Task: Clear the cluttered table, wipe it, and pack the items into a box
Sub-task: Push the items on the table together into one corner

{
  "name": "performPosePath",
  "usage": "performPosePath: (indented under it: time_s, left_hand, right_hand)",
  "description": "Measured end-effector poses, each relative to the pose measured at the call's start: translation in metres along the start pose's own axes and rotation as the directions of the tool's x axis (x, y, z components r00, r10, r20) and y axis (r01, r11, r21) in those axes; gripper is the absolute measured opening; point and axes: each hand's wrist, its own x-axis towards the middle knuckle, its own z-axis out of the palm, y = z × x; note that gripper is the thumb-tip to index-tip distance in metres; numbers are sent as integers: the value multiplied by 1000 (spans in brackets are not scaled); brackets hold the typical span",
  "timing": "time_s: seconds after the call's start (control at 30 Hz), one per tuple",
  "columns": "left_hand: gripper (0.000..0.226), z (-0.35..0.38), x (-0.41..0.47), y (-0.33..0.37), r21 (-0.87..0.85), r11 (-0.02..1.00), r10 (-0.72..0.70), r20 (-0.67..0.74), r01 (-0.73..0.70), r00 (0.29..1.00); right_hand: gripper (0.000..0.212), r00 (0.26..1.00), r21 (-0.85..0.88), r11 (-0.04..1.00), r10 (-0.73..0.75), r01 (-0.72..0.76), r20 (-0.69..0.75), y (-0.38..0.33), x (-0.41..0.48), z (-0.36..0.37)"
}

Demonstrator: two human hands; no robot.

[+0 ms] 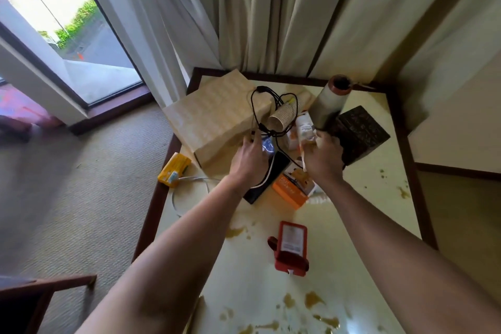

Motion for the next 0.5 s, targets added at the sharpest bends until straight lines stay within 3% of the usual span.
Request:
performPosePath:
  time_s: [0.1, 0.17, 0.27, 0.37, 0.5]
  left_hand:
    - [51, -5, -19, -4, 26, 1000, 20, -111, -17, 994]
    - [36, -8, -42, -15, 67, 998, -7, -157, 18, 988]
    - [25, -7, -75, -41, 142, 980, -123, -109, 138, 986]
    - [31, 0, -94, -61, 221, 948, -223, -57, 230, 973]
    - [38, 8, -102, -70, 314, 920, -259, 35, 236, 965]
  right_hand:
    - [20, 995, 60, 998, -23, 28, -93, 20, -29, -9]
    - [14, 998, 13, 1000, 2, -1, -67, 45, -54, -10]
    - [22, 998, -175, 984, -35, 44, 54, 77, -82, -5]
    - [29, 991, -305, 946, -79, 108, 108, 89, -90, -1]
    - [32, 983, -477, 868, -65, 141, 172, 87, -94, 5]
